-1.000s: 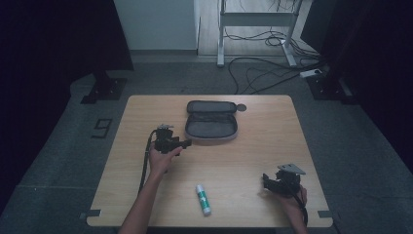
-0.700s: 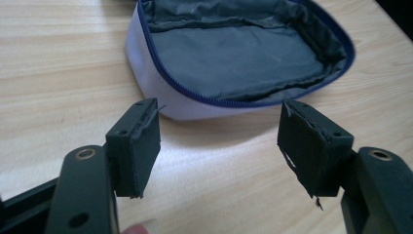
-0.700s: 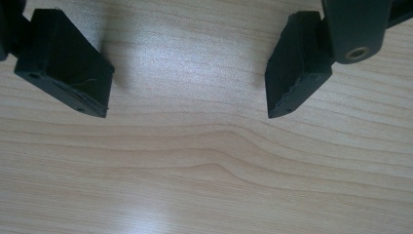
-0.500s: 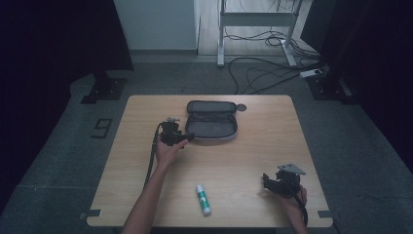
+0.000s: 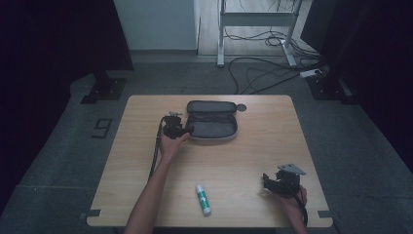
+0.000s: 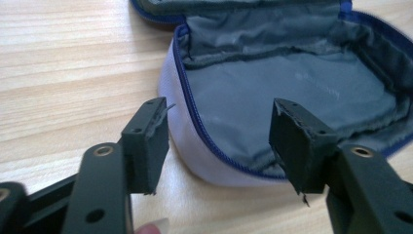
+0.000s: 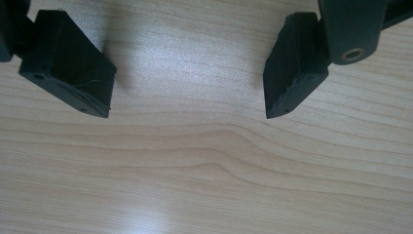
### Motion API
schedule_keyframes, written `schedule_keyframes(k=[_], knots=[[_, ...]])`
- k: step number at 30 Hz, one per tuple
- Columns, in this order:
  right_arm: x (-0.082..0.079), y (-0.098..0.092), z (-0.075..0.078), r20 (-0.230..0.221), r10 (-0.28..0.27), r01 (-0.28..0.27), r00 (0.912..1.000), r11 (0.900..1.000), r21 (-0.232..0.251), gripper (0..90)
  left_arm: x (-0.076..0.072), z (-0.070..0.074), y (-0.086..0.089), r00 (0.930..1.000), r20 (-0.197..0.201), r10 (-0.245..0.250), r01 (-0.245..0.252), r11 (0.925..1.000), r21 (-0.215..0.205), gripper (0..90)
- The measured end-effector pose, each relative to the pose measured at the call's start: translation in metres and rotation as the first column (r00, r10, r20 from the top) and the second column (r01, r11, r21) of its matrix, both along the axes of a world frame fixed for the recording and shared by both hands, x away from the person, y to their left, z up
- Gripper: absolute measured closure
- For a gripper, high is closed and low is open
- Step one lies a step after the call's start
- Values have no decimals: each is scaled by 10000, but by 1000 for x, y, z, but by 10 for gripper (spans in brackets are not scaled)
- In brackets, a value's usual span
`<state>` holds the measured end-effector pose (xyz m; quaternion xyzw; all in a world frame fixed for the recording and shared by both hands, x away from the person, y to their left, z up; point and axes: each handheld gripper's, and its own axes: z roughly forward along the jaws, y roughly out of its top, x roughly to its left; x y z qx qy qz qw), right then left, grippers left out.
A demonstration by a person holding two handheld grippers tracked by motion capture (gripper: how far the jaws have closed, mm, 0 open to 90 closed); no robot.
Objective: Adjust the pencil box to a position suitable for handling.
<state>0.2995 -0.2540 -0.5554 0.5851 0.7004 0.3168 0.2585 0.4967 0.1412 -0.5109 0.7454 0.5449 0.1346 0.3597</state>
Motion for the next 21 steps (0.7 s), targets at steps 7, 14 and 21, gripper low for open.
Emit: schedule_keyframes(k=[7,14,21], knots=[[0,0,0,22,-39,39,10000,10000,5,208,7,-14,-4,9992,-378,-91,94,9999,74,495],[-1,0,0,69,-22,22,10000,10000,37,234,8,-18,-1,9987,-479,180,-182,9998,-47,567],[0,0,0,97,1,-1,10000,10000,40,254,9,-22,1,9964,-787,305,-319,9993,-168,585]])
